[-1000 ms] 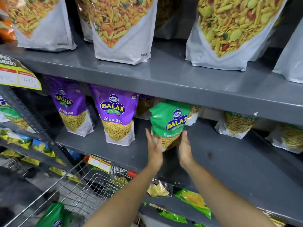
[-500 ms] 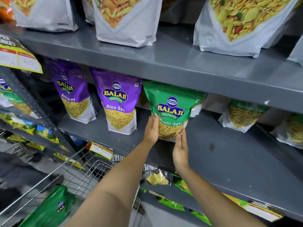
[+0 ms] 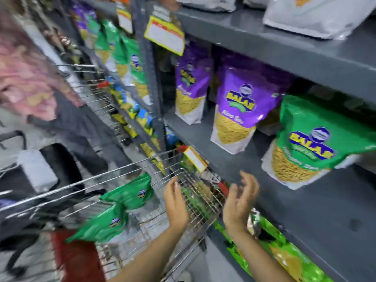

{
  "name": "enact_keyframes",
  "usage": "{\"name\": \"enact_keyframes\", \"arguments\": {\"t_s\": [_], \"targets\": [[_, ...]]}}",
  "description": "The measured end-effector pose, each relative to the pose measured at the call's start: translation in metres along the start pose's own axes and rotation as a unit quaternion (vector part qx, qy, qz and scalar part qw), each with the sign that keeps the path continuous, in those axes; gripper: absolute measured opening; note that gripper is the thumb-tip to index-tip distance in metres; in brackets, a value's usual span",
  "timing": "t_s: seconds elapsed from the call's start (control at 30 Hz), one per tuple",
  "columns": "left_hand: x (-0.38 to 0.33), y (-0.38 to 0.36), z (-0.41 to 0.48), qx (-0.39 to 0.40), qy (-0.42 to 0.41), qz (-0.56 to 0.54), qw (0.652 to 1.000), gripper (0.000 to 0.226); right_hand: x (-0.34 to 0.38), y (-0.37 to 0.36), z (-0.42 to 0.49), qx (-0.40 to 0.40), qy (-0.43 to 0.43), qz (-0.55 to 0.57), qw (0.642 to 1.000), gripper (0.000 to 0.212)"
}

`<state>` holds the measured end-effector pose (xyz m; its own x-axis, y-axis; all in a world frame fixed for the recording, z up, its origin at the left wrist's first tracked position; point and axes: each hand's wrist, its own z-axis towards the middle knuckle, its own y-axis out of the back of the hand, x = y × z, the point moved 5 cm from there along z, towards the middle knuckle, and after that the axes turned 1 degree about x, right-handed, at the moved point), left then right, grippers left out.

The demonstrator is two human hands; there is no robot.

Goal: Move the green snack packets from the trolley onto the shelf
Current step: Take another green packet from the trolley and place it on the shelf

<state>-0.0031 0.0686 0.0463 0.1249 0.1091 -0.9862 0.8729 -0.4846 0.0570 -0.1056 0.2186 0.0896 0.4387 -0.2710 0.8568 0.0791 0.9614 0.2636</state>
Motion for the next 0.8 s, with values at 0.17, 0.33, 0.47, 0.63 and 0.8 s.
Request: {"name": "enact_keyframes", "arguments": {"t_s": [0.17, 0.33, 0.47, 0.63, 0.8], "targets": [[0.092, 0.099, 0.053, -0.063, 0.173, 0.103, 0.977, 0.031, -0.027, -0.125, -0.048, 0.305, -0.050, -0.076, 0.948, 0.034], [0.182, 0.136, 0.105, 0.014, 0.339, 0.138, 0.930, 0.034, -0.104, -0.227, -0.107, 0.570, -0.185, -0.220, 0.769, 0.064], [0.188, 0.129, 0.129, 0.000, 0.394, 0.066, 0.917, 0.058, -0.122, -0.273, -0.123, 0.626, -0.214, -0.238, 0.711, 0.074], [0.212, 0.135, 0.160, -0.145, 0.396, 0.001, 0.907, 0.045, -0.122, -0.317, -0.125, 0.641, -0.260, -0.141, 0.708, 0.068], [0.204, 0.132, 0.161, -0.179, 0.347, -0.004, 0.921, 0.052, -0.108, -0.323, -0.135, 0.634, -0.231, -0.175, 0.717, 0.033]]}}
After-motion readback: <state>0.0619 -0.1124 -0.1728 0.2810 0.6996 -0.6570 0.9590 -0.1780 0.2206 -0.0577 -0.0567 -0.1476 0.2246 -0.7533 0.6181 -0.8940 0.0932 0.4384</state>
